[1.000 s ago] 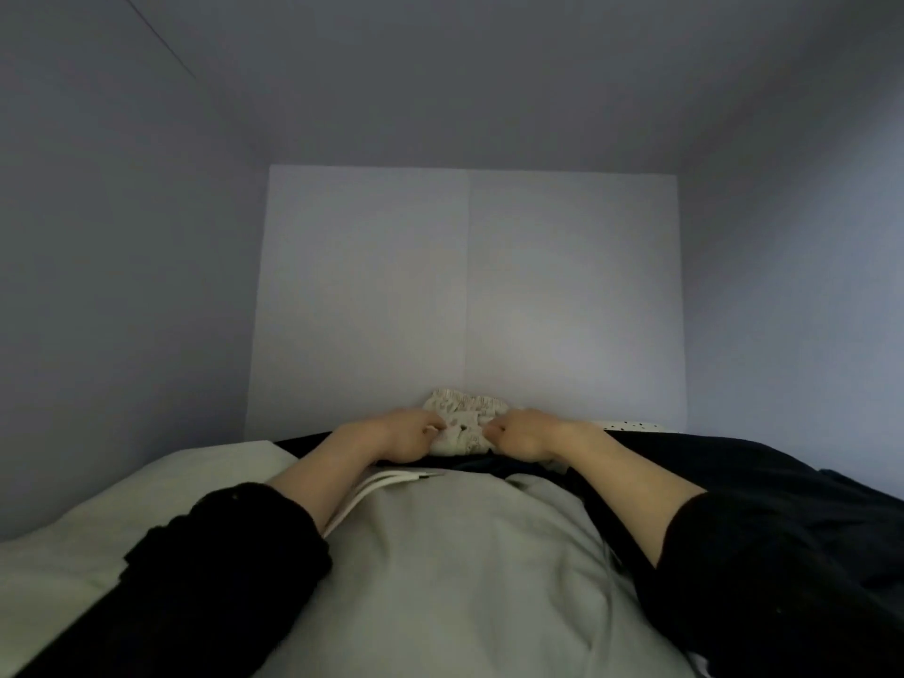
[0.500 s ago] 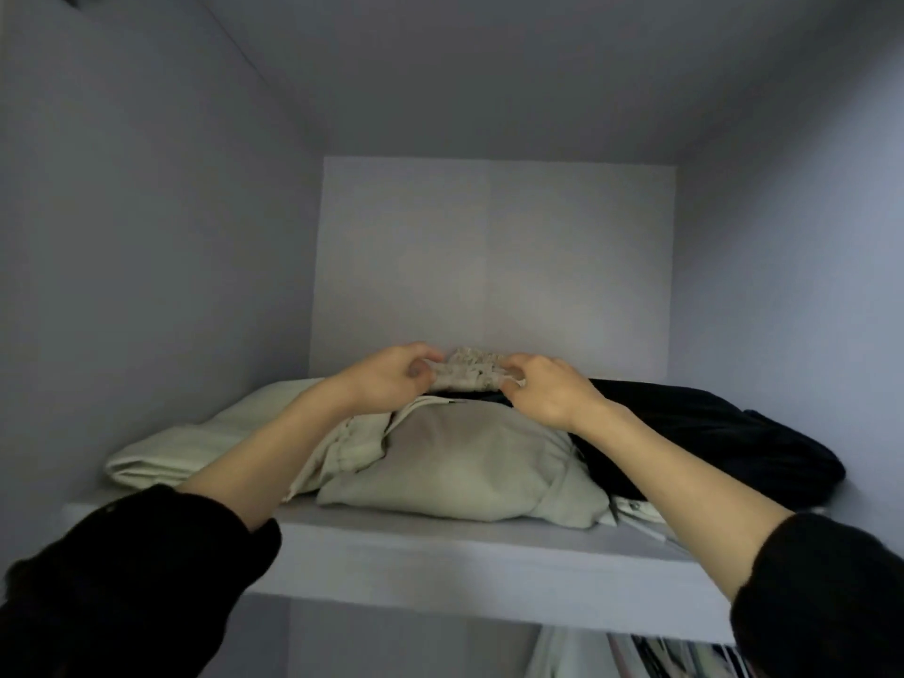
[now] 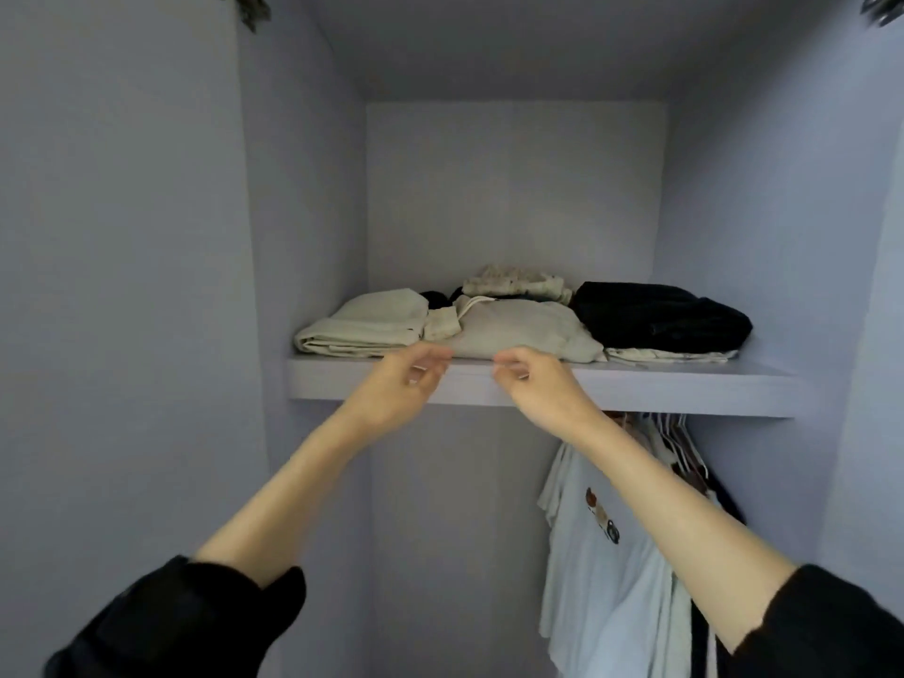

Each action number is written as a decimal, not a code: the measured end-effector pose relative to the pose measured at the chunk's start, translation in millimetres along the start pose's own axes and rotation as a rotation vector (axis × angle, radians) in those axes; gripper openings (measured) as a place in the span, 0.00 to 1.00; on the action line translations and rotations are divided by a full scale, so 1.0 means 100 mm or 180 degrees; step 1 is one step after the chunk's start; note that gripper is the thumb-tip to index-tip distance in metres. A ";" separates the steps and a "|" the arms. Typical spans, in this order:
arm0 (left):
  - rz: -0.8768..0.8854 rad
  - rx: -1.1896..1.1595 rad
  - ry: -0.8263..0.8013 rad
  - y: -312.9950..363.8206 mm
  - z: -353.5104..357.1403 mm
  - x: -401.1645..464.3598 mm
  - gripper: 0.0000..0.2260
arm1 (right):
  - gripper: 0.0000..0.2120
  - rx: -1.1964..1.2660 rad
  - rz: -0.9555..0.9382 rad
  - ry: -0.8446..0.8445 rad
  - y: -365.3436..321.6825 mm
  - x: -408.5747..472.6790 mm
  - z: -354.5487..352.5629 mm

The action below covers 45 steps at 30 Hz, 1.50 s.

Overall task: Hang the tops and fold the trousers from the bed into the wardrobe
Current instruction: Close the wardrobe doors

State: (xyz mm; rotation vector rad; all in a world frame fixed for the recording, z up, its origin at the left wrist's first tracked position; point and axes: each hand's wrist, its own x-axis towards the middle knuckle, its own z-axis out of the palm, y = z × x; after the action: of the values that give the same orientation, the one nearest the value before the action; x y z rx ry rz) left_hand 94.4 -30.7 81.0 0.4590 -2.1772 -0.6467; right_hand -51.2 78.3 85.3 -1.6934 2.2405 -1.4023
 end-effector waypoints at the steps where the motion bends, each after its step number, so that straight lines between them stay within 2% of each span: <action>1: -0.0041 -0.0050 0.0051 0.02 -0.03 -0.17 0.10 | 0.14 0.0025 0.0028 -0.0064 -0.03 -0.15 0.06; 9: -0.0380 0.0150 0.0462 0.19 -0.38 -1.40 0.13 | 0.13 0.0755 0.0272 -0.0555 -0.29 -1.16 0.67; 14: -0.0529 0.0478 0.0917 0.32 -0.73 -2.27 0.14 | 0.13 0.0775 -0.0030 -0.0972 -0.80 -1.65 1.06; 20: 0.0027 0.1350 0.1881 0.37 -1.54 -3.02 0.13 | 0.15 0.0661 -0.0305 -0.1484 -1.43 -2.19 1.60; 24: -0.0142 0.1542 0.2609 0.29 -1.94 -3.21 0.14 | 0.18 0.0677 -0.0583 -0.1492 -1.78 -2.33 1.90; 26: -0.0471 0.1521 0.2349 0.16 -2.10 -3.23 0.19 | 0.21 0.0641 -0.0743 -0.1395 -1.94 -2.35 2.00; 28: -0.0817 0.1382 0.1702 -0.01 -2.25 -3.24 0.22 | 0.23 0.0598 -0.0848 -0.1309 -2.10 -2.36 2.08; 30: -0.0913 0.1251 0.1239 -0.12 -2.32 -3.25 0.22 | 0.23 0.0625 -0.0847 -0.1230 -2.18 -2.38 2.14; 37: -0.0324 0.0867 0.1144 -0.05 -2.28 -3.22 0.16 | 0.22 0.1097 -0.0579 -0.1054 -2.11 -2.47 2.16; 45: 0.0502 0.0071 0.0594 0.17 -1.52 -2.88 0.17 | 0.14 0.1465 -0.0065 -0.0630 -1.48 -2.53 1.55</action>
State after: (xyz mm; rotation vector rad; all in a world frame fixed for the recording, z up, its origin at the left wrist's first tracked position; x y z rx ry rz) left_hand 387.7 86.8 2.0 0.3409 -2.0212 -0.4744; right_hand 243.8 171.8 -34.9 -1.6117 1.6421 -1.5249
